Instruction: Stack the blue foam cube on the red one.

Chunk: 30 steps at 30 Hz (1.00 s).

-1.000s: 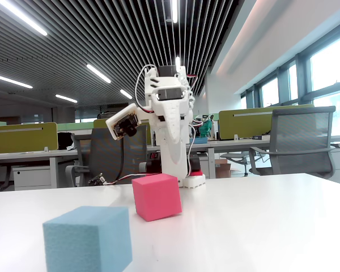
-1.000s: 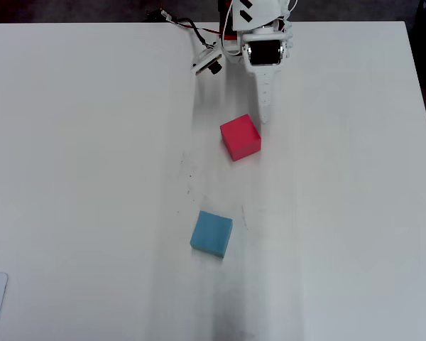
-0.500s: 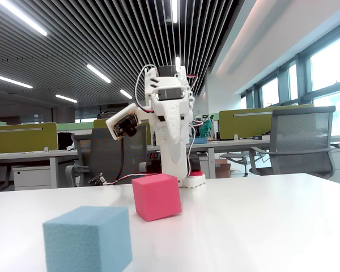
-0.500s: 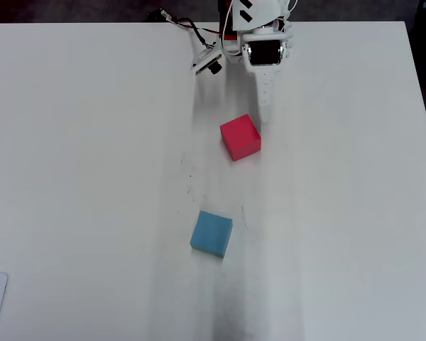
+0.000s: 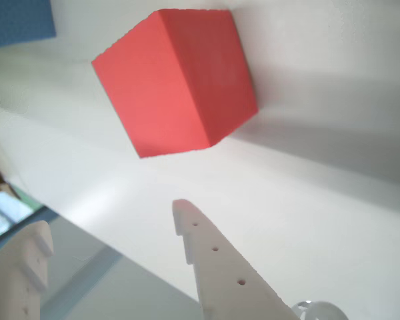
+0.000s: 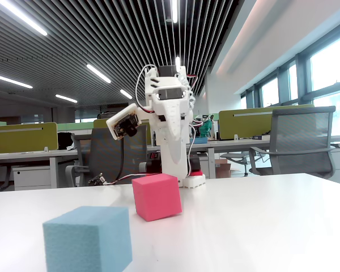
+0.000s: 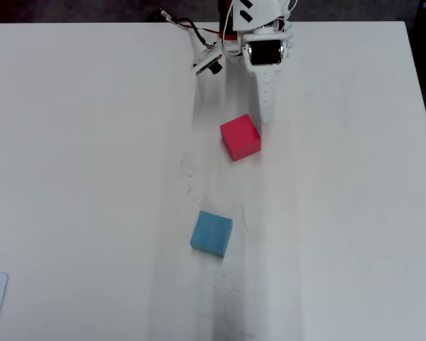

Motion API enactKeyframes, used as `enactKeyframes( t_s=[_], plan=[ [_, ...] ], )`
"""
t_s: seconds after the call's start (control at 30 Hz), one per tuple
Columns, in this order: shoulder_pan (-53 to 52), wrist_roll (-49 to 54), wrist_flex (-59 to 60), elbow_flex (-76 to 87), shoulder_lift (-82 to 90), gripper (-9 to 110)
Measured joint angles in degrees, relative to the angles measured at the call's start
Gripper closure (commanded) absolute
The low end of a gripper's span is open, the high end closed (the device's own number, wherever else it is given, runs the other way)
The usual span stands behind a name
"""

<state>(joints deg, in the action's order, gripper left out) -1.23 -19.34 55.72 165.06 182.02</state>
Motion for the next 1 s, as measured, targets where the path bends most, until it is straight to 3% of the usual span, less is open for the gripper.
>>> enactKeyframes(
  t_s=[0.27, 0.5, 1.0],
  plan=[
    [0.0, 0.0, -0.4, 0.0, 0.0, 82],
    [-1.3, 0.0, -3.2, -1.8, -5.9, 79],
    [-13.4, -0.9, -6.0, -47.9, -52.4, 69]
  ],
)
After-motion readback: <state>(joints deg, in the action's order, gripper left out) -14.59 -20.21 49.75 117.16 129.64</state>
